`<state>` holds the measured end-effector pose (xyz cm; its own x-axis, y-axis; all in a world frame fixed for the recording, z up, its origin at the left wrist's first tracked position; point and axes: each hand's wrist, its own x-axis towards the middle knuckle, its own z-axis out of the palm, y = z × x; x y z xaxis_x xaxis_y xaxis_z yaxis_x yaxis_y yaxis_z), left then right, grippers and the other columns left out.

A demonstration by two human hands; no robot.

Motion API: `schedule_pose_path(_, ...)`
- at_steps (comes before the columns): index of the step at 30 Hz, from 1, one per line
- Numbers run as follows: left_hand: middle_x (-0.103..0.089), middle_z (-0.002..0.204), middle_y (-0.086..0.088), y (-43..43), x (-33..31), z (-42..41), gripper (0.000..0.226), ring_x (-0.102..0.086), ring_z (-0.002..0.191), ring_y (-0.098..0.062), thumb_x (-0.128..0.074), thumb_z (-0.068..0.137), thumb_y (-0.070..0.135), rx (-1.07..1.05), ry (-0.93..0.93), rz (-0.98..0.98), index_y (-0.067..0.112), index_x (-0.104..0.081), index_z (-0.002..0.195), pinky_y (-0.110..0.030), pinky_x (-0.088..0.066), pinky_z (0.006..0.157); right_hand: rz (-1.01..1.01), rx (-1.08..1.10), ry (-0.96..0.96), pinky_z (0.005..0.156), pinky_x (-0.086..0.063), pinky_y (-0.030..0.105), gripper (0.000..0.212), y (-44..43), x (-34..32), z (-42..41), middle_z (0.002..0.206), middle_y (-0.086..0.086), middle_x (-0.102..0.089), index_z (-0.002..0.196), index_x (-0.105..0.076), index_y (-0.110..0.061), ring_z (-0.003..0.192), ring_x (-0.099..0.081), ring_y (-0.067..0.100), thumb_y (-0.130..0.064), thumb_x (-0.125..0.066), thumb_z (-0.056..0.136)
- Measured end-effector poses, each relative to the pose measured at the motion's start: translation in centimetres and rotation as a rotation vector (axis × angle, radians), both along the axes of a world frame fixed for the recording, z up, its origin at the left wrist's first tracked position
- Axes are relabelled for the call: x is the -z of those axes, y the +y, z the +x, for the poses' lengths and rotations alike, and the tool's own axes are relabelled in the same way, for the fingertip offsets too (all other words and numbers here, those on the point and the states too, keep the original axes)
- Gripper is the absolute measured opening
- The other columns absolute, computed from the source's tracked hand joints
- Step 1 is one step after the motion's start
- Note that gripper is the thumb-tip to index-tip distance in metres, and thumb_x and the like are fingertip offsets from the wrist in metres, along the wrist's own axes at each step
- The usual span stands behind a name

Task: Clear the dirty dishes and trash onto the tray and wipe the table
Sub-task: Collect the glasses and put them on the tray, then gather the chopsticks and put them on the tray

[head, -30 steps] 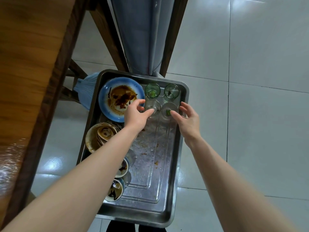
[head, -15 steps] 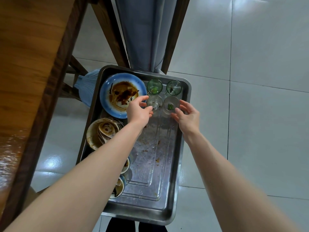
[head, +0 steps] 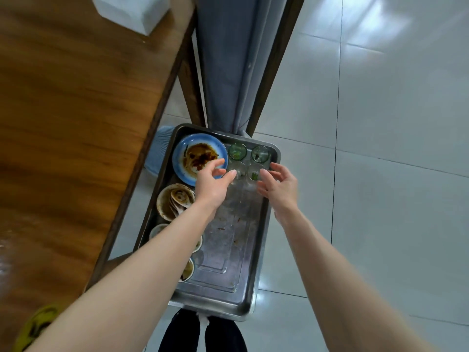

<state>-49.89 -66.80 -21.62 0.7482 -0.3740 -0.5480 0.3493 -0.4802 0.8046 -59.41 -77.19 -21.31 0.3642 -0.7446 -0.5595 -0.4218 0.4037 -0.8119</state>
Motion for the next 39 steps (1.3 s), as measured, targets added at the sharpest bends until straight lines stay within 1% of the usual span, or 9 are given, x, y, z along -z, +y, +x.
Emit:
schedule_pose_path(6,-0.064,0.110,-0.002,3.5,-9.4,0.0,0.041,-0.060,0.105,-0.016,-0.069,0.088,0.023,-0.085,-0.012,-0.080,0.019,-0.057,0.127,-0.044,-0.053,0.094,-0.032,-0.077,-0.033,0.078,-0.059,0.036,0.036,2.6,-9.4,2.0,0.108,0.012,-0.064,0.127,-0.053,-0.007,0.086,-0.067,0.024,-0.016,-0.061,0.093)
schedule_pose_path(9,-0.066,0.108,-0.003,6.0,-13.0,0.3,0.038,-0.064,0.103,-0.019,-0.069,0.088,0.021,-0.126,-0.028,-0.132,0.017,-0.057,0.124,-0.041,-0.055,0.090,-0.077,-0.125,-0.042,0.077,-0.060,0.034,0.036,4.6,-13.0,3.4,0.111,0.009,-0.065,0.128,-0.054,-0.011,0.088,-0.069,0.021,-0.017,-0.060,0.094)
schedule_pose_path(13,-0.065,0.113,-0.006,10.0,-17.0,1.8,0.036,-0.064,0.103,-0.021,-0.067,0.089,0.020,-0.167,-0.056,-0.189,0.022,-0.054,0.123,-0.027,-0.057,0.077,-0.114,-0.185,-0.097,0.076,-0.060,0.033,0.034,7.7,-17.0,5.7,0.108,0.007,-0.064,0.126,-0.054,-0.014,0.086,-0.070,0.018,-0.020,-0.061,0.093)
schedule_pose_path(17,-0.064,0.108,0.003,14.5,-20.2,4.3,0.033,-0.063,0.103,-0.017,-0.067,0.089,0.021,-0.244,-0.099,-0.194,0.029,-0.055,0.118,-0.024,-0.054,0.077,-0.135,-0.246,-0.148,0.068,-0.059,0.027,0.033,11.1,-19.9,8.3,0.101,0.002,-0.064,0.125,-0.055,-0.015,0.082,-0.070,0.016,-0.021,-0.061,0.093)
schedule_pose_path(19,-0.064,0.108,0.003,16.9,-21.2,5.8,0.031,-0.063,0.102,-0.016,-0.068,0.089,0.022,-0.282,-0.117,-0.205,0.030,-0.055,0.116,-0.023,-0.054,0.077,-0.133,-0.262,-0.183,0.067,-0.059,0.028,0.032,13.0,-20.6,9.8,0.099,0.004,-0.065,0.124,-0.056,-0.013,0.081,-0.071,0.019,-0.020,-0.061,0.093)
schedule_pose_path(22,-0.062,0.109,0.005,20.8,-22.1,8.0,0.029,-0.062,0.100,-0.014,-0.067,0.090,0.024,-0.311,-0.153,-0.183,0.031,-0.055,0.115,-0.018,-0.052,0.073,-0.157,-0.289,-0.200,0.060,-0.057,0.022,0.031,16.5,-21.2,11.9,0.099,0.002,-0.064,0.123,-0.056,-0.015,0.079,-0.070,0.017,-0.023,-0.061,0.093)
schedule_pose_path(27,-0.063,0.115,-0.001,29.3,-23.1,12.1,0.031,-0.062,0.106,-0.018,-0.067,0.090,0.024,-0.289,-0.112,-0.182,0.025,-0.057,0.120,-0.031,-0.054,0.090,-0.173,-0.268,-0.190,0.058,-0.054,0.018,0.031,24.1,-21.7,15.7,0.095,-0.010,-0.061,0.122,-0.056,-0.019,0.078,-0.070,0.012,-0.028,-0.062,0.093)
schedule_pose_path(32,-0.064,0.116,-0.003,37.5,-23.5,17.4,0.034,-0.062,0.107,-0.019,-0.067,0.090,0.024,-0.282,-0.100,-0.182,0.021,-0.059,0.122,-0.034,-0.053,0.092,-0.156,-0.246,-0.179,0.061,-0.056,0.020,0.032,31.6,-21.7,20.1,0.098,-0.005,-0.064,0.122,-0.057,-0.018,0.079,-0.070,0.012,-0.028,-0.062,0.092)
schedule_pose_path(39,-0.064,0.114,-0.002,46.2,-24.2,24.0,0.027,-0.061,0.108,-0.020,-0.067,0.090,0.026,-0.355,-0.139,-0.113,0.025,-0.058,0.115,-0.034,-0.054,0.090,-0.094,-0.274,-0.179,0.061,-0.057,0.021,0.032,39.5,-22.9,27.4,0.100,-0.003,-0.064,0.122,-0.057,-0.017,0.080,-0.070,0.013,-0.026,-0.063,0.092)
